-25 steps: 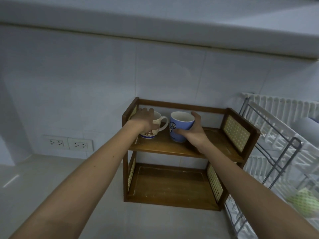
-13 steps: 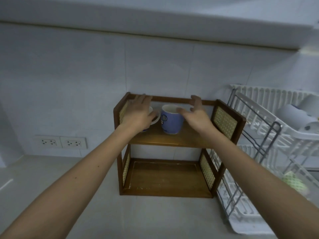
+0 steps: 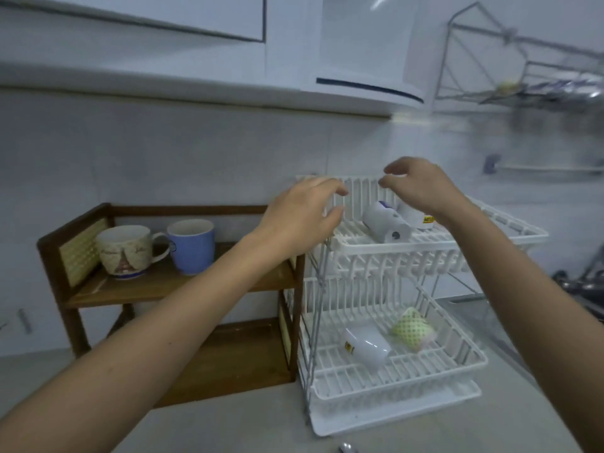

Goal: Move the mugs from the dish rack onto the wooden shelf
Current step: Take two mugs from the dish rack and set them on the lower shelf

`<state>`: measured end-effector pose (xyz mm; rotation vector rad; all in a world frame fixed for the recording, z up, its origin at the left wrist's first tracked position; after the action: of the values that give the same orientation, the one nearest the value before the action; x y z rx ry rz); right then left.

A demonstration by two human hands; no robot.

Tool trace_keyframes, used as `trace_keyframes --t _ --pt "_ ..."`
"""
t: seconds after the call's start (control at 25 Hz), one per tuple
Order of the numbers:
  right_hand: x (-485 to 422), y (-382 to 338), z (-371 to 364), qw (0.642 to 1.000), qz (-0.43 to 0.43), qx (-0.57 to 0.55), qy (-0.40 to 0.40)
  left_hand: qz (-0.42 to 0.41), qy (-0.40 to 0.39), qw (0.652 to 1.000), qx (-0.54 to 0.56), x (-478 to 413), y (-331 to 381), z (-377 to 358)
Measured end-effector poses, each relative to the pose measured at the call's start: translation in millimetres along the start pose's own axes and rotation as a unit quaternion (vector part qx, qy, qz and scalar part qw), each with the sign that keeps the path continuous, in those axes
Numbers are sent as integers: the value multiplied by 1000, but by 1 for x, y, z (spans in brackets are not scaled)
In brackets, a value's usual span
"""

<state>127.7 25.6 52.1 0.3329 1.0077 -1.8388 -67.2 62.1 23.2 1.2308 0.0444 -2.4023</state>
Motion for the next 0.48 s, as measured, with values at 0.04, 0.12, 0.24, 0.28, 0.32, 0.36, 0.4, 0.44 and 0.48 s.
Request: trace_keyframes --t 0.04,0.12,0.24,0.28,0.32,0.36,0.4,0.44,0.48 --pt "-6 22 1 1000 -13 5 -19 13 -19 1000 7 -9 10 -14" --pt "-21 61 1 998 -27 12 -46 52 -56 997 25 -29 26 -43" --pt "-50 105 3 997 -46 9 -61 130 -129 983 4 -52 39 -84" --pt "-60 120 5 997 -55 8 -61 160 -146 976 -11 -59 41 -98" --pt "-68 134 6 996 -62 14 -60 190 -155 969 -20 -64 42 -110" --pt "-77 147 5 996 -59 32 -59 221 -158 962 -25 -69 41 -122" --pt "-85 156 2 995 -41 65 -61 252 -164 953 -30 -73 39 -134" --pt "-93 161 -2 992 -9 109 -69 281 -172 943 -40 -78 36 -144" --pt "-98 161 -6 983 41 158 -82 305 -179 934 -53 -83 34 -154"
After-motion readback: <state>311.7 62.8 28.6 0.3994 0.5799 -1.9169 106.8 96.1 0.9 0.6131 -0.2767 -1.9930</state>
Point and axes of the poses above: each hand's wrist, its own x-axis away from the middle knuckle, its own z-axis out of the back of the hand, y = z × x, the point moved 6 cm from there along -x, towards the middle knuckle, and after that the axes turned 9 degrees about y, right-handed, at the moved point
